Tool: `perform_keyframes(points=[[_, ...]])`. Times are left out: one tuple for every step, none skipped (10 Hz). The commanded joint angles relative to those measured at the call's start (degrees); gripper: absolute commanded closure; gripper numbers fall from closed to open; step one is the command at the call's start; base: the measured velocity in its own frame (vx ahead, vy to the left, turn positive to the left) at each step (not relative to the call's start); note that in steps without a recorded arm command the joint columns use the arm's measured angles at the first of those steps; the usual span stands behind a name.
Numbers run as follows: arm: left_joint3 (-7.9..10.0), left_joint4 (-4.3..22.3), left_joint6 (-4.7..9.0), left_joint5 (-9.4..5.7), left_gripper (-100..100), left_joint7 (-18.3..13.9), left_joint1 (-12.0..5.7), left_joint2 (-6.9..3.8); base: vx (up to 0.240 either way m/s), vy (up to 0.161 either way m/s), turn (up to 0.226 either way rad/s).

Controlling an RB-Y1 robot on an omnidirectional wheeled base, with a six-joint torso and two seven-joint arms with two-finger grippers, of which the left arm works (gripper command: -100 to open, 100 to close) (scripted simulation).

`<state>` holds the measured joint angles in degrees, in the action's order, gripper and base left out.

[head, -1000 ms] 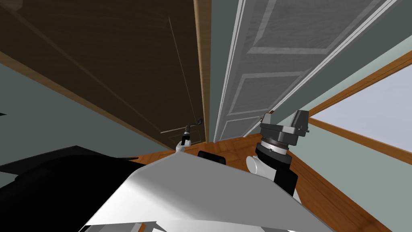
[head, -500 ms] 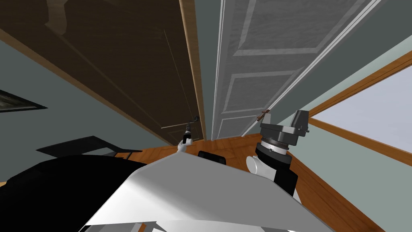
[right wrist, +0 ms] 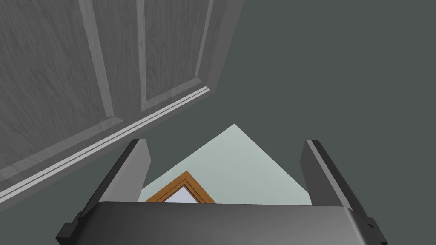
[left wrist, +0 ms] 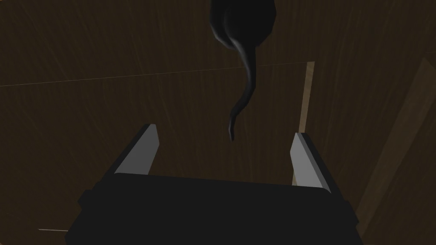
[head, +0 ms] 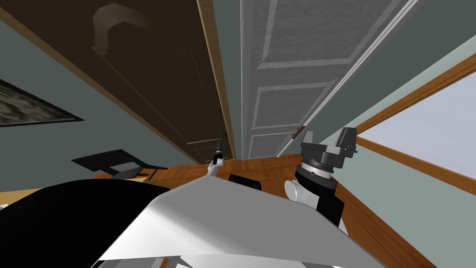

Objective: Push the door open

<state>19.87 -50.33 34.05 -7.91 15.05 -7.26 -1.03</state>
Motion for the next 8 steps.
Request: perform_keyframes(points=[[0.15,0.19,0.31,-0.04,-100,0.04,0.07,-0.97,0.089,0.018,-0.028],[0.19,0.24,0.39,-0.05,-100,0.05,0.09,-1.14,0.173,0.044,-0.025],[0.28,0.35,0.57,-0.08,-100,0.07,0.14,-1.4,0.179,0.046,-0.024],[0.38,0.47,0.76,-0.11,-100,0.09,0.18,-1.54,0.17,0.08,-0.02],[0.48,0.58,0.96,-0.13,-100,0.11,0.23,-1.55,0.202,0.08,-0.03],[0.57,0.7,1.15,-0.16,-100,0.14,0.28,-1.42,0.217,0.084,-0.023],[0.66,0.81,1.33,-0.19,-100,0.16,0.32,-1.17,0.203,0.073,-0.028],[0.76,0.93,1.54,-0.21,-100,0.18,0.37,-0.69,0.192,0.068,-0.027]])
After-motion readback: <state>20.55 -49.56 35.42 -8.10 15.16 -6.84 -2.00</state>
